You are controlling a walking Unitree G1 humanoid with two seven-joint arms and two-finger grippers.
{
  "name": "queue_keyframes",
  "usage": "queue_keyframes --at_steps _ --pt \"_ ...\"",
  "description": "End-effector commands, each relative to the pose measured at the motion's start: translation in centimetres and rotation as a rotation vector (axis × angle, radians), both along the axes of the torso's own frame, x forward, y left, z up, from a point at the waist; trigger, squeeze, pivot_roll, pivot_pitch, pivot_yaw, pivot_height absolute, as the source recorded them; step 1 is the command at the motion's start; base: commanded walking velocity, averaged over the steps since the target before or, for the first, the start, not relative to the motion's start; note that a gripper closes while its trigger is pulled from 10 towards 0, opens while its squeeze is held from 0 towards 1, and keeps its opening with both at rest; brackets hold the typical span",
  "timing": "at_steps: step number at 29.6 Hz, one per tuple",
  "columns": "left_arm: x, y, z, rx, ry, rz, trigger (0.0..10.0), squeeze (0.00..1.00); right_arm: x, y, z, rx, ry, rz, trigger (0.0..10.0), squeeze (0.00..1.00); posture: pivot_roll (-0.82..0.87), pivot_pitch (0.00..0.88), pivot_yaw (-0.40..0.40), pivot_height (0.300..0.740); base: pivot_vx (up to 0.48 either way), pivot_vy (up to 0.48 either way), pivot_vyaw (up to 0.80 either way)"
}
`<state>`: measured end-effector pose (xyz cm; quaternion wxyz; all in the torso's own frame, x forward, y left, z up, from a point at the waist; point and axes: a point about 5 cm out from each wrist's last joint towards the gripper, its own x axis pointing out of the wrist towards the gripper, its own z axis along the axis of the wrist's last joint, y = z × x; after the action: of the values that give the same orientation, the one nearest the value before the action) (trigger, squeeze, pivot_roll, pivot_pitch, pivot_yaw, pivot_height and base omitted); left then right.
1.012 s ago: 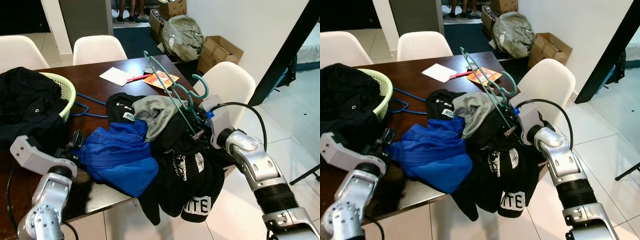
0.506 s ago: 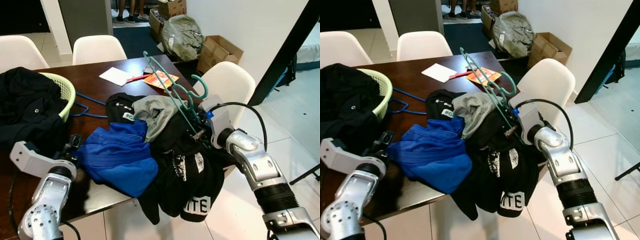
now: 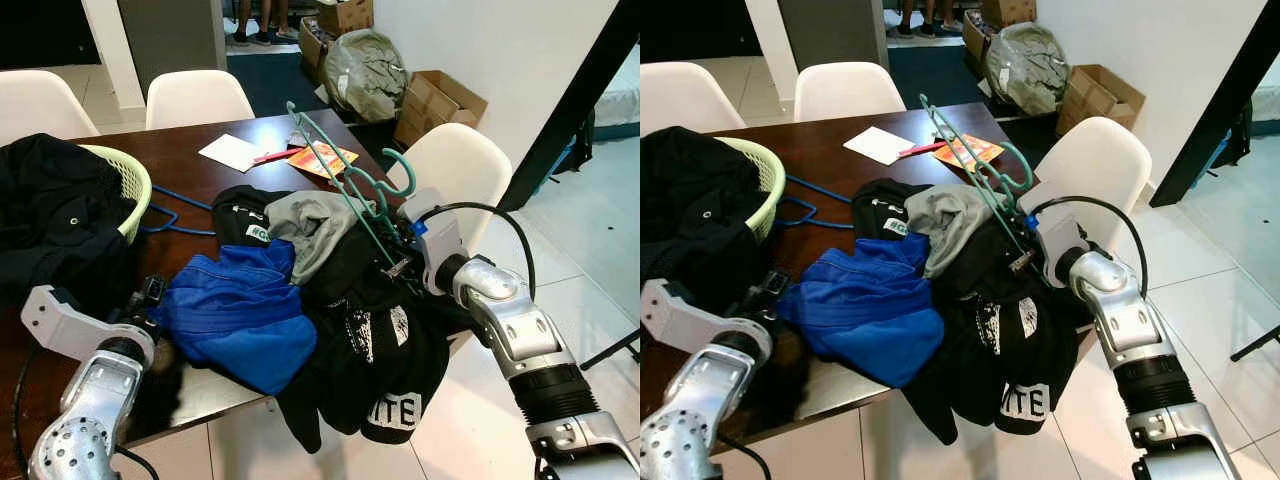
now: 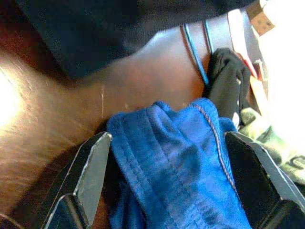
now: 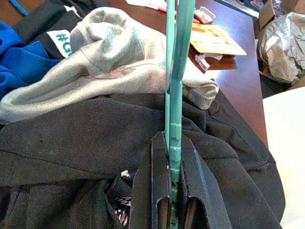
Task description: Hang hanger
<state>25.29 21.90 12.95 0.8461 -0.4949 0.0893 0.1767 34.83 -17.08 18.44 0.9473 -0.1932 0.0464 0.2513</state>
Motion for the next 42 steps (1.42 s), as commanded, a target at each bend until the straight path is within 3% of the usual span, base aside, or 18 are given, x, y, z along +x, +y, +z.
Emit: queue_keyframes --at_steps 1,7,24,25,32,39,42 --pt "-0.7 -2.9 -2.4 -0.162 0.071 -0.022 10.0 0.00 -0.1 -0.7 -0.3 -0.010 0.006 -0.013 10.0 0.00 0.04 0.119 -0.040 0.740 0.000 0.000 0.00" --pt "-1.0 -2.9 -3.0 -0.165 0.139 0.006 10.0 0.00 -0.2 -1.0 -0.3 -0.014 0.008 -0.018 10.0 0.00 0.04 0.122 -0.040 0.740 0.000 0.000 0.00" --pt "0.3 -2.2 -2.6 -0.176 0.123 0.009 10.0 0.00 0.1 -0.6 -0.1 -0.018 0.004 -0.015 10.0 0.00 0.03 0.121 -0.038 0.740 0.000 0.000 0.00" --pt "0.5 -1.9 -2.5 -0.166 0.113 0.011 0.0 0.00 0.0 -0.6 -0.1 -0.017 0.004 -0.014 10.0 0.00 0.02 0.119 -0.039 0.740 0.000 0.000 0.00" --pt "1.6 -0.6 -2.1 -0.139 0.072 0.014 0.0 0.00 -0.1 -0.8 0.2 -0.020 -0.003 -0.013 10.0 0.00 0.02 0.111 -0.036 0.740 0.000 0.000 0.00" --pt "1.9 0.2 -1.4 -0.093 0.057 0.021 0.0 0.00 -0.1 -0.8 0.2 -0.019 -0.005 -0.014 10.0 0.00 0.02 0.106 -0.034 0.740 0.000 0.000 0.00" --pt "2.0 1.6 -0.2 0.039 0.050 0.022 0.0 0.00 -0.1 -0.4 0.1 -0.017 -0.005 -0.007 10.0 0.00 0.03 0.100 -0.034 0.740 0.000 0.000 0.00"
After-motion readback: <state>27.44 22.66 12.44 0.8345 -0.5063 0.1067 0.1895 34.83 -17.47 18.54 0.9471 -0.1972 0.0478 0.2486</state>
